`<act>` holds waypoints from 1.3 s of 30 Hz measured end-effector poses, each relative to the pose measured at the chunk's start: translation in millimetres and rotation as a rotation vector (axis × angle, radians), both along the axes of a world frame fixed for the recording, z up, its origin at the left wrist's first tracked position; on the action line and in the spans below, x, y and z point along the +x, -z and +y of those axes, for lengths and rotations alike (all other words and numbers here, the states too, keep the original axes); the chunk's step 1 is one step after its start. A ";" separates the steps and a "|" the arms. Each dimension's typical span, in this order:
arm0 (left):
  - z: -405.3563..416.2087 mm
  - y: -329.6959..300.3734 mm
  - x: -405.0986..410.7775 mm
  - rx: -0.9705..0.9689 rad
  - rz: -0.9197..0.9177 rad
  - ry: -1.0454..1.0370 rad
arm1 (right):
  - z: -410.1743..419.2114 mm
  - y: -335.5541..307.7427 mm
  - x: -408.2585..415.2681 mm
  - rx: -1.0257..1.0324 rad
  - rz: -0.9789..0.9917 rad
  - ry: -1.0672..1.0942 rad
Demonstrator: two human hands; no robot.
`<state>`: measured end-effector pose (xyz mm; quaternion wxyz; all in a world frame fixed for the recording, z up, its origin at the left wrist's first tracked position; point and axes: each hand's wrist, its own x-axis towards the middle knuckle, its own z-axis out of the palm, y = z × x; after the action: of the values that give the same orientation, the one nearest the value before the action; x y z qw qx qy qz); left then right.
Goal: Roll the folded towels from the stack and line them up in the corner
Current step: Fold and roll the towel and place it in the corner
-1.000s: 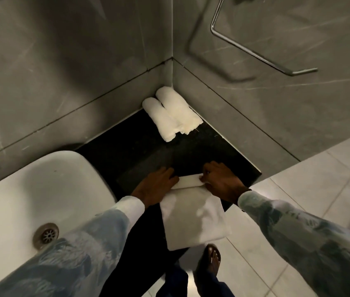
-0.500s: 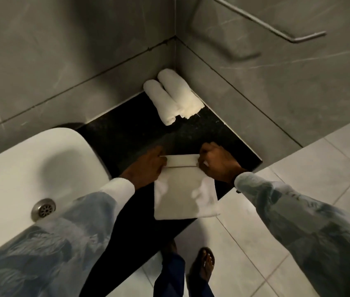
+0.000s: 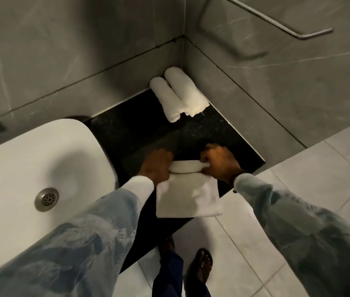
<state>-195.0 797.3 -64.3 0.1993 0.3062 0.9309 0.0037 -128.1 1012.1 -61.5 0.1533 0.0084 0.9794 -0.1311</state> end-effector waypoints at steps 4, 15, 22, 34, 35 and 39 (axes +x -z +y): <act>-12.2 14.2 35.4 0.083 0.169 -0.006 | -0.3 2.7 24.2 0.030 0.055 -0.111; -18.9 -4.0 13.2 0.179 -0.198 -0.081 | -8.8 3.0 36.9 -0.148 0.037 -0.085; -14.3 -11.8 -2.1 0.025 -0.355 -0.115 | -12.4 6.7 57.0 -0.061 0.167 -0.293; -32.3 1.4 40.4 0.128 -0.261 -0.053 | -23.5 -2.2 46.2 -0.066 0.046 -0.109; -33.6 1.2 41.2 0.134 -0.275 -0.051 | -23.8 -1.2 46.9 -0.076 0.051 -0.092; -34.6 6.0 54.7 0.131 -0.270 -0.011 | -24.3 4.7 55.2 -0.098 0.072 -0.080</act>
<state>-140.3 762.7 -70.4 0.3021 0.3101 0.8951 0.1067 -72.9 987.8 -66.2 0.1234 -0.0432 0.9762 -0.1728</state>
